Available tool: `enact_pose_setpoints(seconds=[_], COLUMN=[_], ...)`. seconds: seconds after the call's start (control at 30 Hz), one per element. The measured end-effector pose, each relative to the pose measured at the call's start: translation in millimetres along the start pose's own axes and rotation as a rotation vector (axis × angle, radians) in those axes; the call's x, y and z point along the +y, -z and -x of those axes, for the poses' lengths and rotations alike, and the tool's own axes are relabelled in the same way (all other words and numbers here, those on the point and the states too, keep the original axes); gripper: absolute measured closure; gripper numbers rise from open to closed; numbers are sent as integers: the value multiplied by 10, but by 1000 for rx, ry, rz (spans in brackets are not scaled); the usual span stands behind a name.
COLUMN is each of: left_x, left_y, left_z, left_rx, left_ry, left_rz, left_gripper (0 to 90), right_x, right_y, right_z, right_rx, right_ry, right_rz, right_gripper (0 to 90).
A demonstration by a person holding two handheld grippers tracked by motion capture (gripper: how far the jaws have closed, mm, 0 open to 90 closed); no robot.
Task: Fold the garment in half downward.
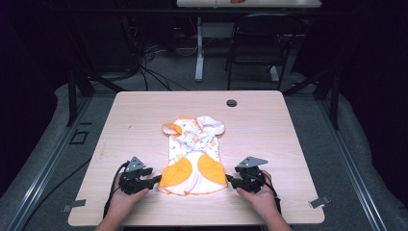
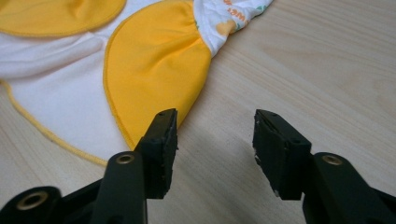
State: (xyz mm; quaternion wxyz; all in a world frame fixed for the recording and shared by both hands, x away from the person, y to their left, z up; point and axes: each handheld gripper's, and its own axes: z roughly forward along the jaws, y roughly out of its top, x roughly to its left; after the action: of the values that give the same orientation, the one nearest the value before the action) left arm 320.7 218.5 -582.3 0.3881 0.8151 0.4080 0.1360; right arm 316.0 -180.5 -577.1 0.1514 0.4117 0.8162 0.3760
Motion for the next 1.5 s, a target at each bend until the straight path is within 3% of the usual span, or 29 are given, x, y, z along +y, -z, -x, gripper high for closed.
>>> enact_pose_setpoints(seconds=[0.1,0.17,0.23,0.3,0.37,0.4,0.53,0.6,0.67,0.77,0.87,1.07,1.23,1.27,1.37,1.5], left_x=[15,45,104,184,274,376,537,652,736,851,914,904,854,838,816,775], left_y=[8,9,-9,-52,-112,-187,-308,-382,-439,-540,-650,-761,-746,-727,-708,-657], left_z=[29,48,65,73,78,79,83,98,100,85,39,-7,-18,-22,-10,37], left_rx=[-11,-39,-41,-53,-50,-37,-27,-3,-7,5,18,21,4,-6,-14,-29], left_ry=[17,18,-4,-2,-12,-42,-47,-63,-74,-74,-54,-47,-53,-56,-62,-95], left_rz=[8,23,17,12,-3,-21,-37,-40,-57,-85,-113,-167,-172,-174,-173,-183], left_gripper=[500,514,536,601,648,677,762,818,887,896,897,897,897,897,897,897], right_x=[8,25,76,221,328,385,555,676,844,939,1057,1062,1004,970,944,886], right_y=[1,-7,-19,-52,-87,-116,-243,-319,-425,-496,-667,-802,-793,-777,-749,-681], right_z=[-20,-47,-85,-127,-145,-154,-172,-168,-149,-130,-75,-45,-37,-24,-21,-50], right_rx=[9,20,23,23,51,52,34,30,26,7,-11,-8,3,6,25,41], right_ry=[13,22,47,95,95,111,153,150,125,129,97,73,77,96,84,119], right_rz=[-13,-20,-33,-61,-67,-78,-114,-131,-148,-169,-208,-275,-294,-314,-315,-325], right_gripper=[519,557,579,647,699,720,791,831,877,895,897,896,895,895,895,895])
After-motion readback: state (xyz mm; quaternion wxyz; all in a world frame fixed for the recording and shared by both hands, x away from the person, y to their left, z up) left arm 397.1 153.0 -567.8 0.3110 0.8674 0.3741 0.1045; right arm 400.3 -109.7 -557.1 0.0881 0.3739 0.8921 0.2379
